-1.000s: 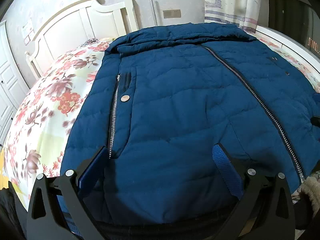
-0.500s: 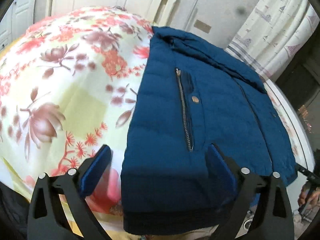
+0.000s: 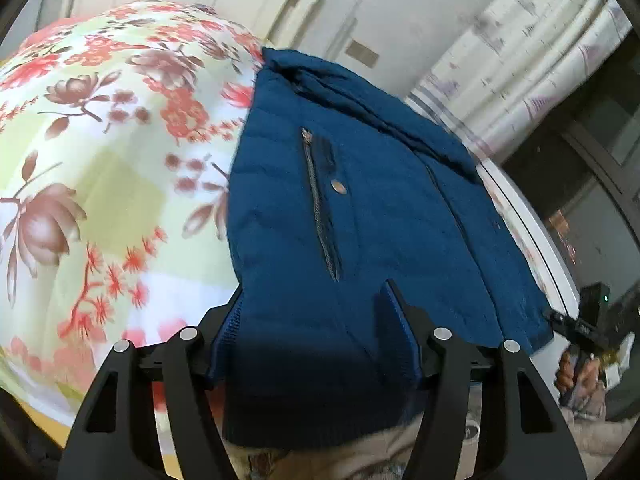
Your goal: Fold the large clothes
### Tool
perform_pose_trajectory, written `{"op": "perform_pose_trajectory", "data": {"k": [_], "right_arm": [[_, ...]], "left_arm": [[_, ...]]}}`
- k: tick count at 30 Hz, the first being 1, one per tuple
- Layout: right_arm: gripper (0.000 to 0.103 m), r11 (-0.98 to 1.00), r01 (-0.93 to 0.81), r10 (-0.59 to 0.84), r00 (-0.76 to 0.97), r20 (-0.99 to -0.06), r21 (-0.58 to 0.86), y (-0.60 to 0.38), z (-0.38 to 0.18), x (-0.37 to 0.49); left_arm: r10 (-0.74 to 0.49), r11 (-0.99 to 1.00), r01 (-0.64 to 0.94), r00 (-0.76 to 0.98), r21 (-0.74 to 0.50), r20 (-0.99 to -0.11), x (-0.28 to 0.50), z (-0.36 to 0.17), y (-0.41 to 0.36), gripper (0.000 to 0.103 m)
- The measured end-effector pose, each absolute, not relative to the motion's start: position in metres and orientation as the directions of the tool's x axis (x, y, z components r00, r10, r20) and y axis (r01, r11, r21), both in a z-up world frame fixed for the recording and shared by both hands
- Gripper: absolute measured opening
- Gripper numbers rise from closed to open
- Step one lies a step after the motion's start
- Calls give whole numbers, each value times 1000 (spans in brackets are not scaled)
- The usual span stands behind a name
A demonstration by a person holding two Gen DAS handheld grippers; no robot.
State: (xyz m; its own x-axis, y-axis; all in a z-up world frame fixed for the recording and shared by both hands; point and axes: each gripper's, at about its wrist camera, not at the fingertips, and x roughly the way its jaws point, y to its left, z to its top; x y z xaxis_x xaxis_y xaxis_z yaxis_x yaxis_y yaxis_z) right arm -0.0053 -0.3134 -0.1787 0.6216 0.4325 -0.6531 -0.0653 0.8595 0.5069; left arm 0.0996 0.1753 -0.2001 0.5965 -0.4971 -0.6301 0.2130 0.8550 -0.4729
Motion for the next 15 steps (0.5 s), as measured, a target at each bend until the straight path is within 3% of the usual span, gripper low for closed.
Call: {"op": "perform_pose_trajectory", "data": {"k": [4, 9, 10, 13, 15], "right_arm": [[57, 863, -123, 463, 579, -671, 490, -307, -177, -10], [57, 847, -118, 480, 591, -649, 519, -307, -179, 1], [53, 852, -119, 472, 593, -652, 509, -303, -178, 5], [31, 860, -112, 454, 611, -648, 498, -295, -179, 18], [22, 863, -124, 450, 630, -633, 490, -294, -174, 13]], "left_arm": [[-504, 859, 246, 562, -449, -656, 101, -198, 167, 60], [-555, 823, 234, 521, -517, -648, 114, -198, 167, 61], [-546, 831, 233, 515, -505, -661, 119, -197, 161, 61], [-500, 864, 233, 503, -446, -705, 131, -193, 144, 61], [-490, 871, 234, 492, -432, -720, 128, -192, 141, 37]]}}
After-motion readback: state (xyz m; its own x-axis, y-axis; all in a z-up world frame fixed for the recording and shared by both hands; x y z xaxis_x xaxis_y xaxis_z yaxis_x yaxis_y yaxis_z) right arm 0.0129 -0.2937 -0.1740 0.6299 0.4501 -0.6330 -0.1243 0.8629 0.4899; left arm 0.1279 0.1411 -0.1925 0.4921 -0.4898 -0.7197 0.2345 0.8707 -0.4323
